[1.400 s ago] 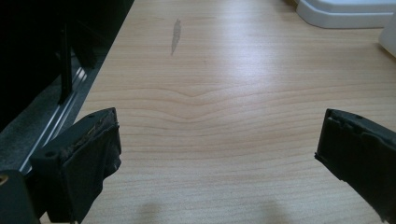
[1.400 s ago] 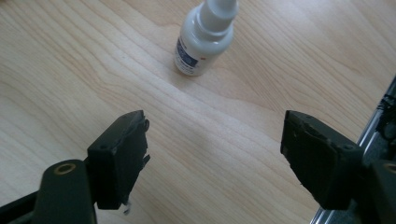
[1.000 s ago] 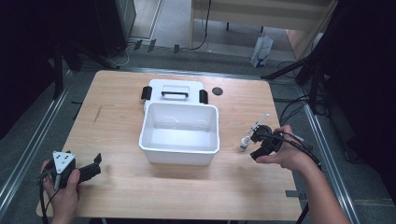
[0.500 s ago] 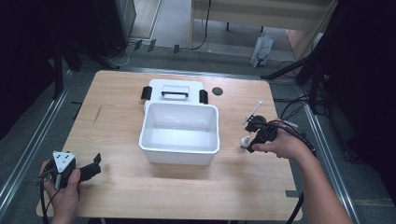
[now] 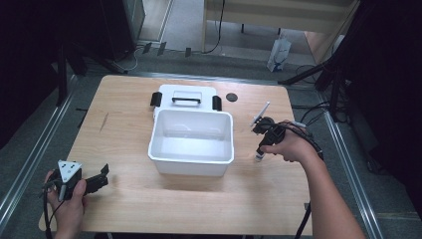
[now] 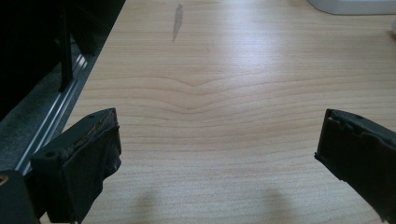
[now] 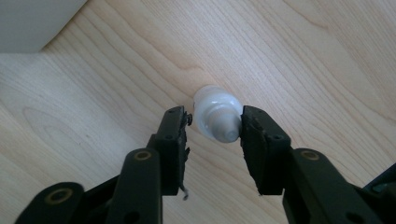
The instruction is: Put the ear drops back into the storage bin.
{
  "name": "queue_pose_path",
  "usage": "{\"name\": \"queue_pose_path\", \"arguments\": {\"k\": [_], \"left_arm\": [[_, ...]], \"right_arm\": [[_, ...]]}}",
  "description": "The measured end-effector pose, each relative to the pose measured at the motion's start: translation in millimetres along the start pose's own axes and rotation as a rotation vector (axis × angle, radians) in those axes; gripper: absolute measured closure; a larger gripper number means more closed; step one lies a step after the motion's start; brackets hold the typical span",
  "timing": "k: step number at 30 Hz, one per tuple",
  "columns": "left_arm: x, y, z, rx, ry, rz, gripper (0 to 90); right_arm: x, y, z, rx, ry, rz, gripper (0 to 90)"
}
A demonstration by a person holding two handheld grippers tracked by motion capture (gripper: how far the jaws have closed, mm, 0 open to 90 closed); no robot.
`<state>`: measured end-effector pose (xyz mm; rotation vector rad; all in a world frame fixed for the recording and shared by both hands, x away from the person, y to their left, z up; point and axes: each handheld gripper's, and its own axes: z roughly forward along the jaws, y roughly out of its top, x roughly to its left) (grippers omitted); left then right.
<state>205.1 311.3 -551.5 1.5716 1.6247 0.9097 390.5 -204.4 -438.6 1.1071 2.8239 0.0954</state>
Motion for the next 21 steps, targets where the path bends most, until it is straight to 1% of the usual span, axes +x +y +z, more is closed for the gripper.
{"name": "queue_pose_path", "arguments": {"k": [1,4,5,6,9,12,15,16,18,19,21], "left_arm": [[-0.2,0.0,0.3,0.0,0.0,0.0,0.6],[-0.2,0.2,0.5,0.004,-0.004,0.004,0.6],[-0.2,0.2,0.6,0.004,-0.004,0.004,0.6],[-0.1,0.2,0.7,0.004,-0.005,0.004,0.6],[-0.1,0.3,0.8,0.006,-0.006,0.003,0.6],[-0.3,0.3,0.9,0.007,-0.006,0.005,0.6],[-0.4,0.3,0.9,0.008,-0.007,0.002,0.6],[-0.4,0.3,1.0,0.008,-0.007,0.003,0.6],[-0.6,0.4,1.1,0.009,-0.006,0.004,0.6],[-0.7,0.5,1.1,0.01,-0.006,0.004,0.6],[-0.8,0.5,1.0,0.01,-0.005,0.006,0.6]], "right_arm": [[-0.6,1.4,0.7,0.004,-0.002,-0.003,63.4],[-3.5,3.8,4.9,0.016,0.01,0.021,65.9],[-4.4,4.2,5.5,0.024,0.013,0.017,66.2],[-5.1,4.4,6.7,0.017,0.009,0.02,68.2],[-7.4,5.2,9.0,0.01,0.032,0.036,71.1],[-7.1,6.0,11.1,0.014,0.031,0.039,71.6],[-5.2,6.5,9.9,0.018,0.017,0.019,72.0],[-4.1,6.5,9.0,0.016,0.015,0.019,72.1],[-1.5,6.9,4.6,0.019,0.011,-0.011,72.2],[-0.6,7.0,2.6,0.016,0.017,-0.011,72.2],[1.5,7.5,-4.0,0.014,0.016,-0.037,72.3]]}}
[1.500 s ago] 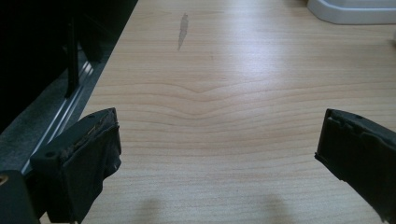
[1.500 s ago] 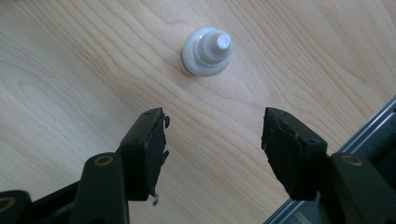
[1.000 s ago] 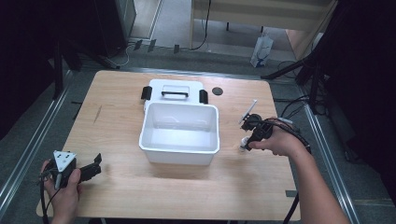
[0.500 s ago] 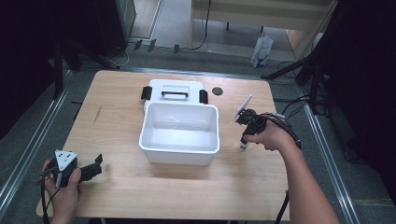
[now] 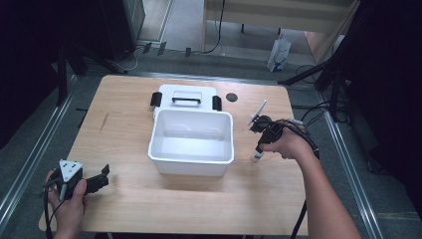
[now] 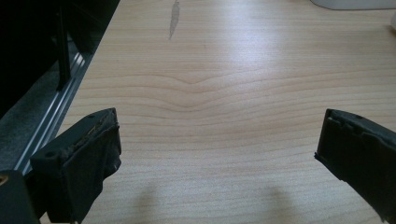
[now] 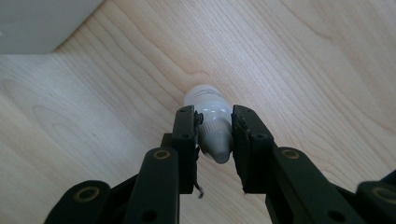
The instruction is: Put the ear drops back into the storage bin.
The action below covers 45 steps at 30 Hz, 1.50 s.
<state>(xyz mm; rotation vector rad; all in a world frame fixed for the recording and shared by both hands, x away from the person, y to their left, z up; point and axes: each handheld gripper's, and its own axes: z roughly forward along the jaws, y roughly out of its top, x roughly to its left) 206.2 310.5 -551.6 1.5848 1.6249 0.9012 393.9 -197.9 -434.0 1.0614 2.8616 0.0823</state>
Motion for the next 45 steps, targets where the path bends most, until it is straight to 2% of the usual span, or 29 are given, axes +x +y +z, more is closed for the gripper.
{"name": "queue_pose_path", "arguments": {"k": [7,20,27,38,45], "left_arm": [[0.7,0.4,0.7,0.009,-0.012,0.0,0.6],[0.4,0.5,1.1,0.009,-0.011,0.002,0.6],[0.5,0.7,1.2,0.015,-0.01,0.002,0.6],[1.0,0.9,1.4,0.017,-0.014,0.005,0.6],[0.7,0.8,1.6,0.018,-0.015,0.0,0.6]], "right_arm": [[8.2,3.6,-30.1,-0.049,-0.031,-0.067,72.2],[16.3,14.2,-81.5,-0.103,-0.061,-0.11,72.2],[26.7,25.1,-105.3,-0.118,-0.076,-0.161,72.2],[49.9,48.4,-130.5,-0.147,-0.111,-0.241,72.1],[62.5,63.9,-140.5,-0.147,-0.113,-0.283,72.1]]}}
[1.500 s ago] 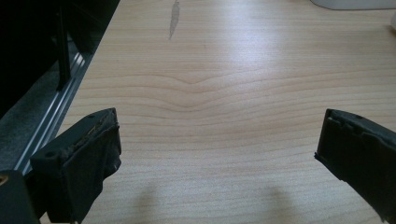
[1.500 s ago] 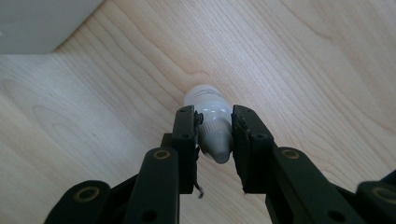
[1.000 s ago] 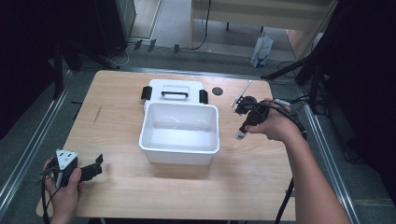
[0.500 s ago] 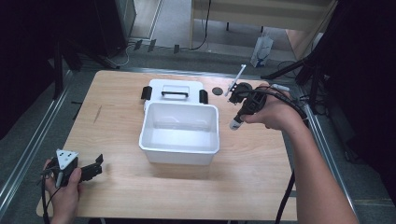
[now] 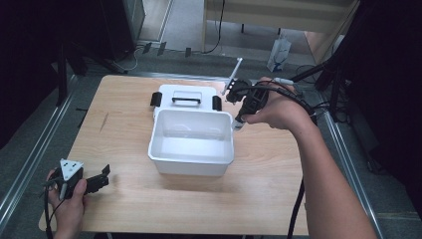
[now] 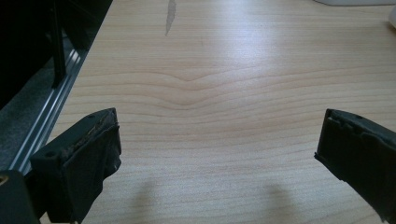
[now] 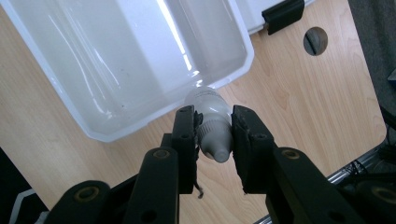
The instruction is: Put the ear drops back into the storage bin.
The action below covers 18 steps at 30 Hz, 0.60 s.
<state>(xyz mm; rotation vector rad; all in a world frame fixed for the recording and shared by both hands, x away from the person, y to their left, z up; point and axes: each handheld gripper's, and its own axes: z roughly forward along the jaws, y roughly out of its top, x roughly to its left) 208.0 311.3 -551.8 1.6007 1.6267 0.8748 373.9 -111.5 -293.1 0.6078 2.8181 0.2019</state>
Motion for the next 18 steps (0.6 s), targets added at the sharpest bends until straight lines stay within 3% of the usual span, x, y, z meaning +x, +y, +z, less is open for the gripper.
{"name": "queue_pose_path", "arguments": {"k": [18], "left_arm": [[0.1,0.2,0.3,0.003,-0.004,-0.002,0.6]], "right_arm": [[12.7,21.0,8.8,0.023,0.023,-0.066,72.1]]}}
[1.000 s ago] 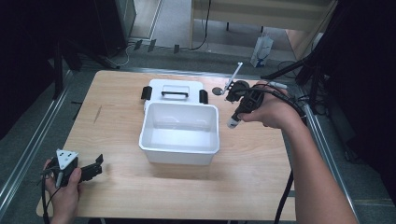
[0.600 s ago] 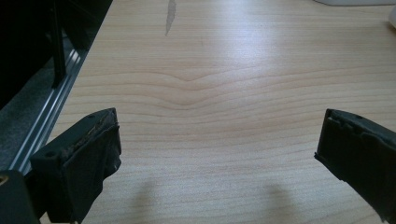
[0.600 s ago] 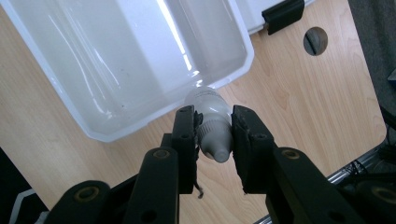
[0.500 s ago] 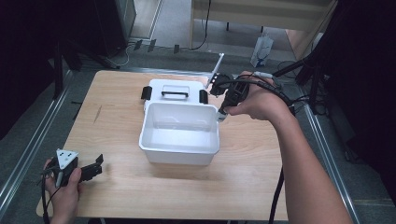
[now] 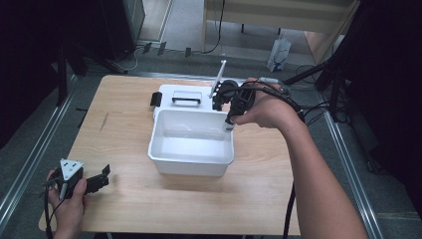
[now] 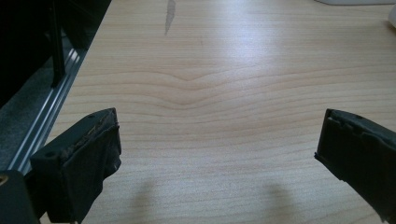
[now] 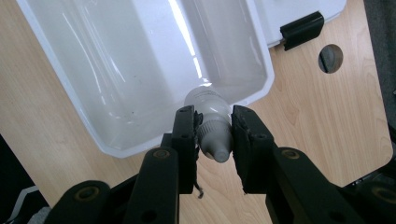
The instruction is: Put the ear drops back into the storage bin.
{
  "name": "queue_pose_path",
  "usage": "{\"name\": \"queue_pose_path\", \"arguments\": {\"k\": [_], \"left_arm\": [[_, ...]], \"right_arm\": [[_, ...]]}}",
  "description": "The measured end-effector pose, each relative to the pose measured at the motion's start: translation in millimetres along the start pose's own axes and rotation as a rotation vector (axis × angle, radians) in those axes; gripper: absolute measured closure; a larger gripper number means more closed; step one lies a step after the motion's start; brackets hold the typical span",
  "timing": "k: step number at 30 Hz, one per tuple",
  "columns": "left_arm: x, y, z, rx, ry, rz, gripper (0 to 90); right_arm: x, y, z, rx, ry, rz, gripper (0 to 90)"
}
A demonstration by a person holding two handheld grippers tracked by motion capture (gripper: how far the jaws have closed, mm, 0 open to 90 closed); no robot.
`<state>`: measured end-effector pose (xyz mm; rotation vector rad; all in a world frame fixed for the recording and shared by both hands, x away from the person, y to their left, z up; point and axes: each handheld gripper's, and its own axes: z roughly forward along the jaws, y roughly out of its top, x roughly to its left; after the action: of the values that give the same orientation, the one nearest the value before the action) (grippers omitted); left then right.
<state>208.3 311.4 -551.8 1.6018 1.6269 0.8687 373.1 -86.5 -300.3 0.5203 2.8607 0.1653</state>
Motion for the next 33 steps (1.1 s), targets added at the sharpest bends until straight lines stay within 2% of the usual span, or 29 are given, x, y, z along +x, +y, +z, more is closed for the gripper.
{"name": "queue_pose_path", "arguments": {"k": [7,14,20,24,33], "left_arm": [[0.0,0.1,-0.1,0.001,-0.002,0.0,0.6],[0.6,0.1,0.1,0.001,-0.003,-0.002,0.6],[0.3,0.1,0.4,-0.001,-0.002,-0.002,0.6],[0.0,0.1,0.5,-0.002,-0.003,-0.002,0.6],[0.0,0.1,0.5,-0.002,-0.003,-0.002,0.6]], "right_arm": [[2.7,3.9,10.1,0.004,0.016,-0.024,72.1],[5.5,5.3,27.1,0.03,0.028,-0.044,72.1],[4.6,3.6,41.2,0.023,0.03,-0.076,72.1],[6.0,3.1,49.8,0.033,0.036,-0.082,72.0],[11.0,4.4,68.7,0.048,0.046,-0.129,72.1]]}}
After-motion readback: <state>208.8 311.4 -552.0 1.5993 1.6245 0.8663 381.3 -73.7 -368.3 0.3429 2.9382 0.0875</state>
